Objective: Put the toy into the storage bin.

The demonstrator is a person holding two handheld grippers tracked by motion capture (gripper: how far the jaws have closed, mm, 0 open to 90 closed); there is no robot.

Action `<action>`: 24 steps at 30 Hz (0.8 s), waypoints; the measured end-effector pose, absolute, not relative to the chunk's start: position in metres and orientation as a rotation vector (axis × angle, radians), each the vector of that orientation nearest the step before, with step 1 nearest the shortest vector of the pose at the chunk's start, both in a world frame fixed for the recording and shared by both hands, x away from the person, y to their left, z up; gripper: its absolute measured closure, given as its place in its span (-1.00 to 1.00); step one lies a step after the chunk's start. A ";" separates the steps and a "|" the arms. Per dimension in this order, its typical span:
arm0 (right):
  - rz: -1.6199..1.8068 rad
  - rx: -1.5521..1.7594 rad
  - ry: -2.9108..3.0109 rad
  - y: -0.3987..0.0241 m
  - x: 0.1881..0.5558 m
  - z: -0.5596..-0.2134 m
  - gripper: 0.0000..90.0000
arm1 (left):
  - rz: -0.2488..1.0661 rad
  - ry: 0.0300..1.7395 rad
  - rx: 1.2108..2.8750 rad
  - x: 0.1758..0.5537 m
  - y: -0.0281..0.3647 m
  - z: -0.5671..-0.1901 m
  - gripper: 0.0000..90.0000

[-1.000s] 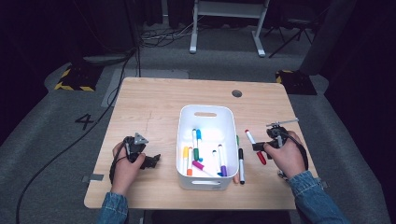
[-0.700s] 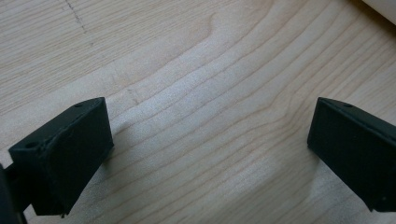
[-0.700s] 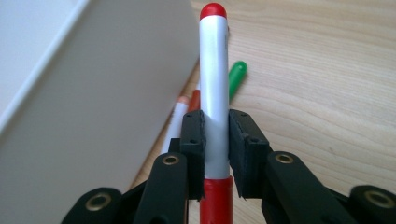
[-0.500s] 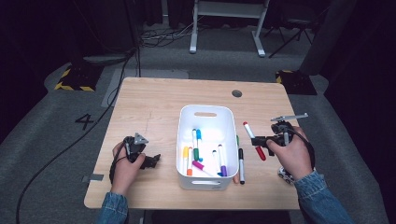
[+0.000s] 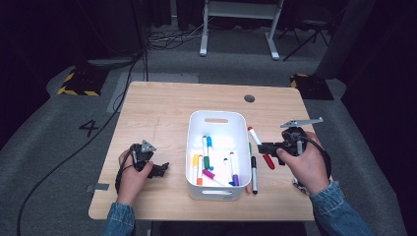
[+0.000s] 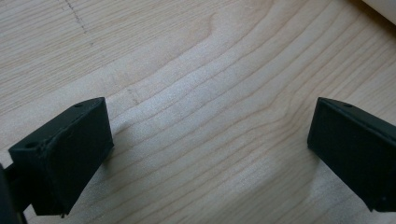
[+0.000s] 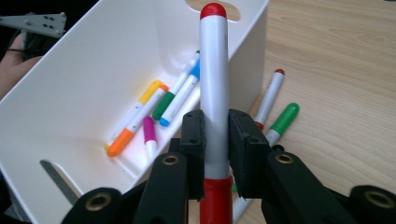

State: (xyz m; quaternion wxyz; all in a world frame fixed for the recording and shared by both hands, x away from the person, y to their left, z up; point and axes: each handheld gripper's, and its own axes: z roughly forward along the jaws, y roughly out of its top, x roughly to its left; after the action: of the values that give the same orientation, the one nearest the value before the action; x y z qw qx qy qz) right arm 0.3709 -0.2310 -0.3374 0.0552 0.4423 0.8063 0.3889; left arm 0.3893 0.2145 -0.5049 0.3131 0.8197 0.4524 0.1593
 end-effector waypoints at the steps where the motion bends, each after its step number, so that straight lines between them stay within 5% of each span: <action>1: 1.182 1.324 2.460 -0.227 0.369 -0.336 0.71 | 0.420 1.194 2.161 0.389 0.214 -0.505 -1.00; 24: 1.284 1.119 2.653 -0.165 0.347 -0.332 0.71 | 0.419 1.193 2.160 0.390 0.215 -0.505 -1.00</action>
State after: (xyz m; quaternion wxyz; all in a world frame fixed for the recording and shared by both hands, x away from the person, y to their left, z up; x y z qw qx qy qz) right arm 0.3473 -0.1649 -0.3317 -0.0057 0.3549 0.8415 0.4072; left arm 0.3896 0.2147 -0.5049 0.3143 0.8193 0.4525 0.1588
